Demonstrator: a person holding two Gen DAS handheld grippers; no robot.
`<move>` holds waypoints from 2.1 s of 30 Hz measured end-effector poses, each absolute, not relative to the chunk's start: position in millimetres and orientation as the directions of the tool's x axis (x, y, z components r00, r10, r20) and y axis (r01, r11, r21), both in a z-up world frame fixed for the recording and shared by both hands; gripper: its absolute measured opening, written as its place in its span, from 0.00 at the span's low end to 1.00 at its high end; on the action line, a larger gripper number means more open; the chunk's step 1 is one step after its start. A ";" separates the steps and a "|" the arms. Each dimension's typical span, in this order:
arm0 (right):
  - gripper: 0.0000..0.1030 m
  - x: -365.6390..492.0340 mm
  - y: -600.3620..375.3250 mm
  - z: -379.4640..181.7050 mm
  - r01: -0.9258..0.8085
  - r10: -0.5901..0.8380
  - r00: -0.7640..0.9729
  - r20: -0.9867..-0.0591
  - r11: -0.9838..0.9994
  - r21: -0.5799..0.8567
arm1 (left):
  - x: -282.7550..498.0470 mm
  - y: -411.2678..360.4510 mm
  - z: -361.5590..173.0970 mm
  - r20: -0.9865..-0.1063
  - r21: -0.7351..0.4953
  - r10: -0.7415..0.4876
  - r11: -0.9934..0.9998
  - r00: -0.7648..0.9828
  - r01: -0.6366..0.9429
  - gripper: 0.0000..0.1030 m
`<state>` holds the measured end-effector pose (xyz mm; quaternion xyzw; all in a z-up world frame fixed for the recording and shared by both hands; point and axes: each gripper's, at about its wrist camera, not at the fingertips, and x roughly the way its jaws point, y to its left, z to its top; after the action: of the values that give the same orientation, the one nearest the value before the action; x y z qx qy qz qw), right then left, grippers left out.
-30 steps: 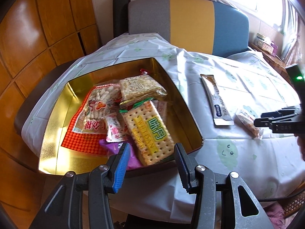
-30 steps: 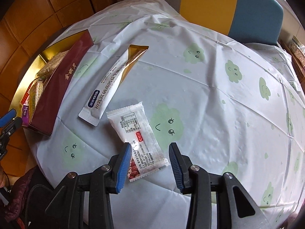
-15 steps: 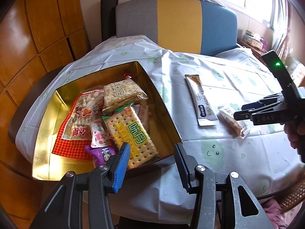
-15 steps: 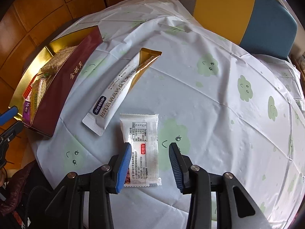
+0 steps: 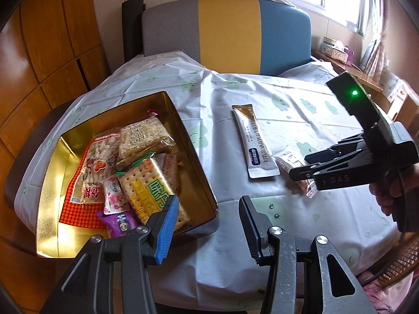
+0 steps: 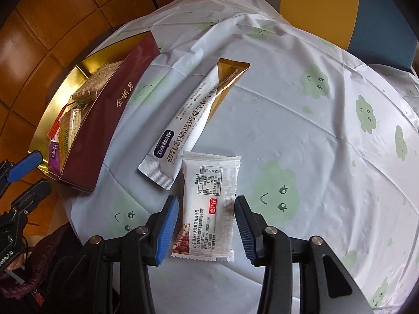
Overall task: Organize snacks
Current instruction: 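Move the right gripper to the white red-labelled snack packet and grasp it, then grasp the gold-and-white stick sachet with the left gripper while the right holds the white packet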
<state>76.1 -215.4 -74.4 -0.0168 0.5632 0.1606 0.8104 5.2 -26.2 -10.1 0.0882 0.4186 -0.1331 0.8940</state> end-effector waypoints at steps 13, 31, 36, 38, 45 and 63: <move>0.37 57.7 -266.5 -77.8 -0.228 0.048 0.297 -0.954 0.973 -0.022 | 22.1 -64.0 -1.0 -0.773 0.010 -0.247 0.916 0.584 0.400 0.47; 0.41 48.9 -291.1 -81.4 -0.163 0.026 0.291 -0.956 0.986 -0.023 | 132.0 -121.6 -44.8 -0.884 -0.082 -0.220 0.941 0.412 0.328 0.47; 0.41 56.5 -288.9 -82.5 -0.172 0.024 0.282 -0.959 0.985 -0.026 | 149.8 -132.8 -59.6 -0.899 -0.065 -0.197 0.943 0.390 0.327 0.47; 0.41 60.0 -288.8 -83.1 -0.175 0.020 0.281 -0.959 0.984 -0.030 | 154.1 -136.8 -63.6 -0.899 -0.056 -0.191 0.943 0.394 0.329 0.47; 0.41 63.7 -280.6 -88.2 -0.191 0.009 0.285 -0.959 0.980 -0.048 | 137.4 -147.0 -69.6 -0.887 -0.021 -0.190 0.927 0.420 0.374 0.29; 0.42 55.7 -280.1 -92.5 -0.206 0.009 0.301 -0.954 0.977 -0.055 | 73.3 -155.2 -79.1 -0.843 0.019 -0.224 0.896 0.488 0.443 0.32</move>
<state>55.7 -280.1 -92.5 -0.0837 0.5875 0.0671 0.8021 73.3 -155.2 -79.1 0.1175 0.4666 -0.1953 0.8546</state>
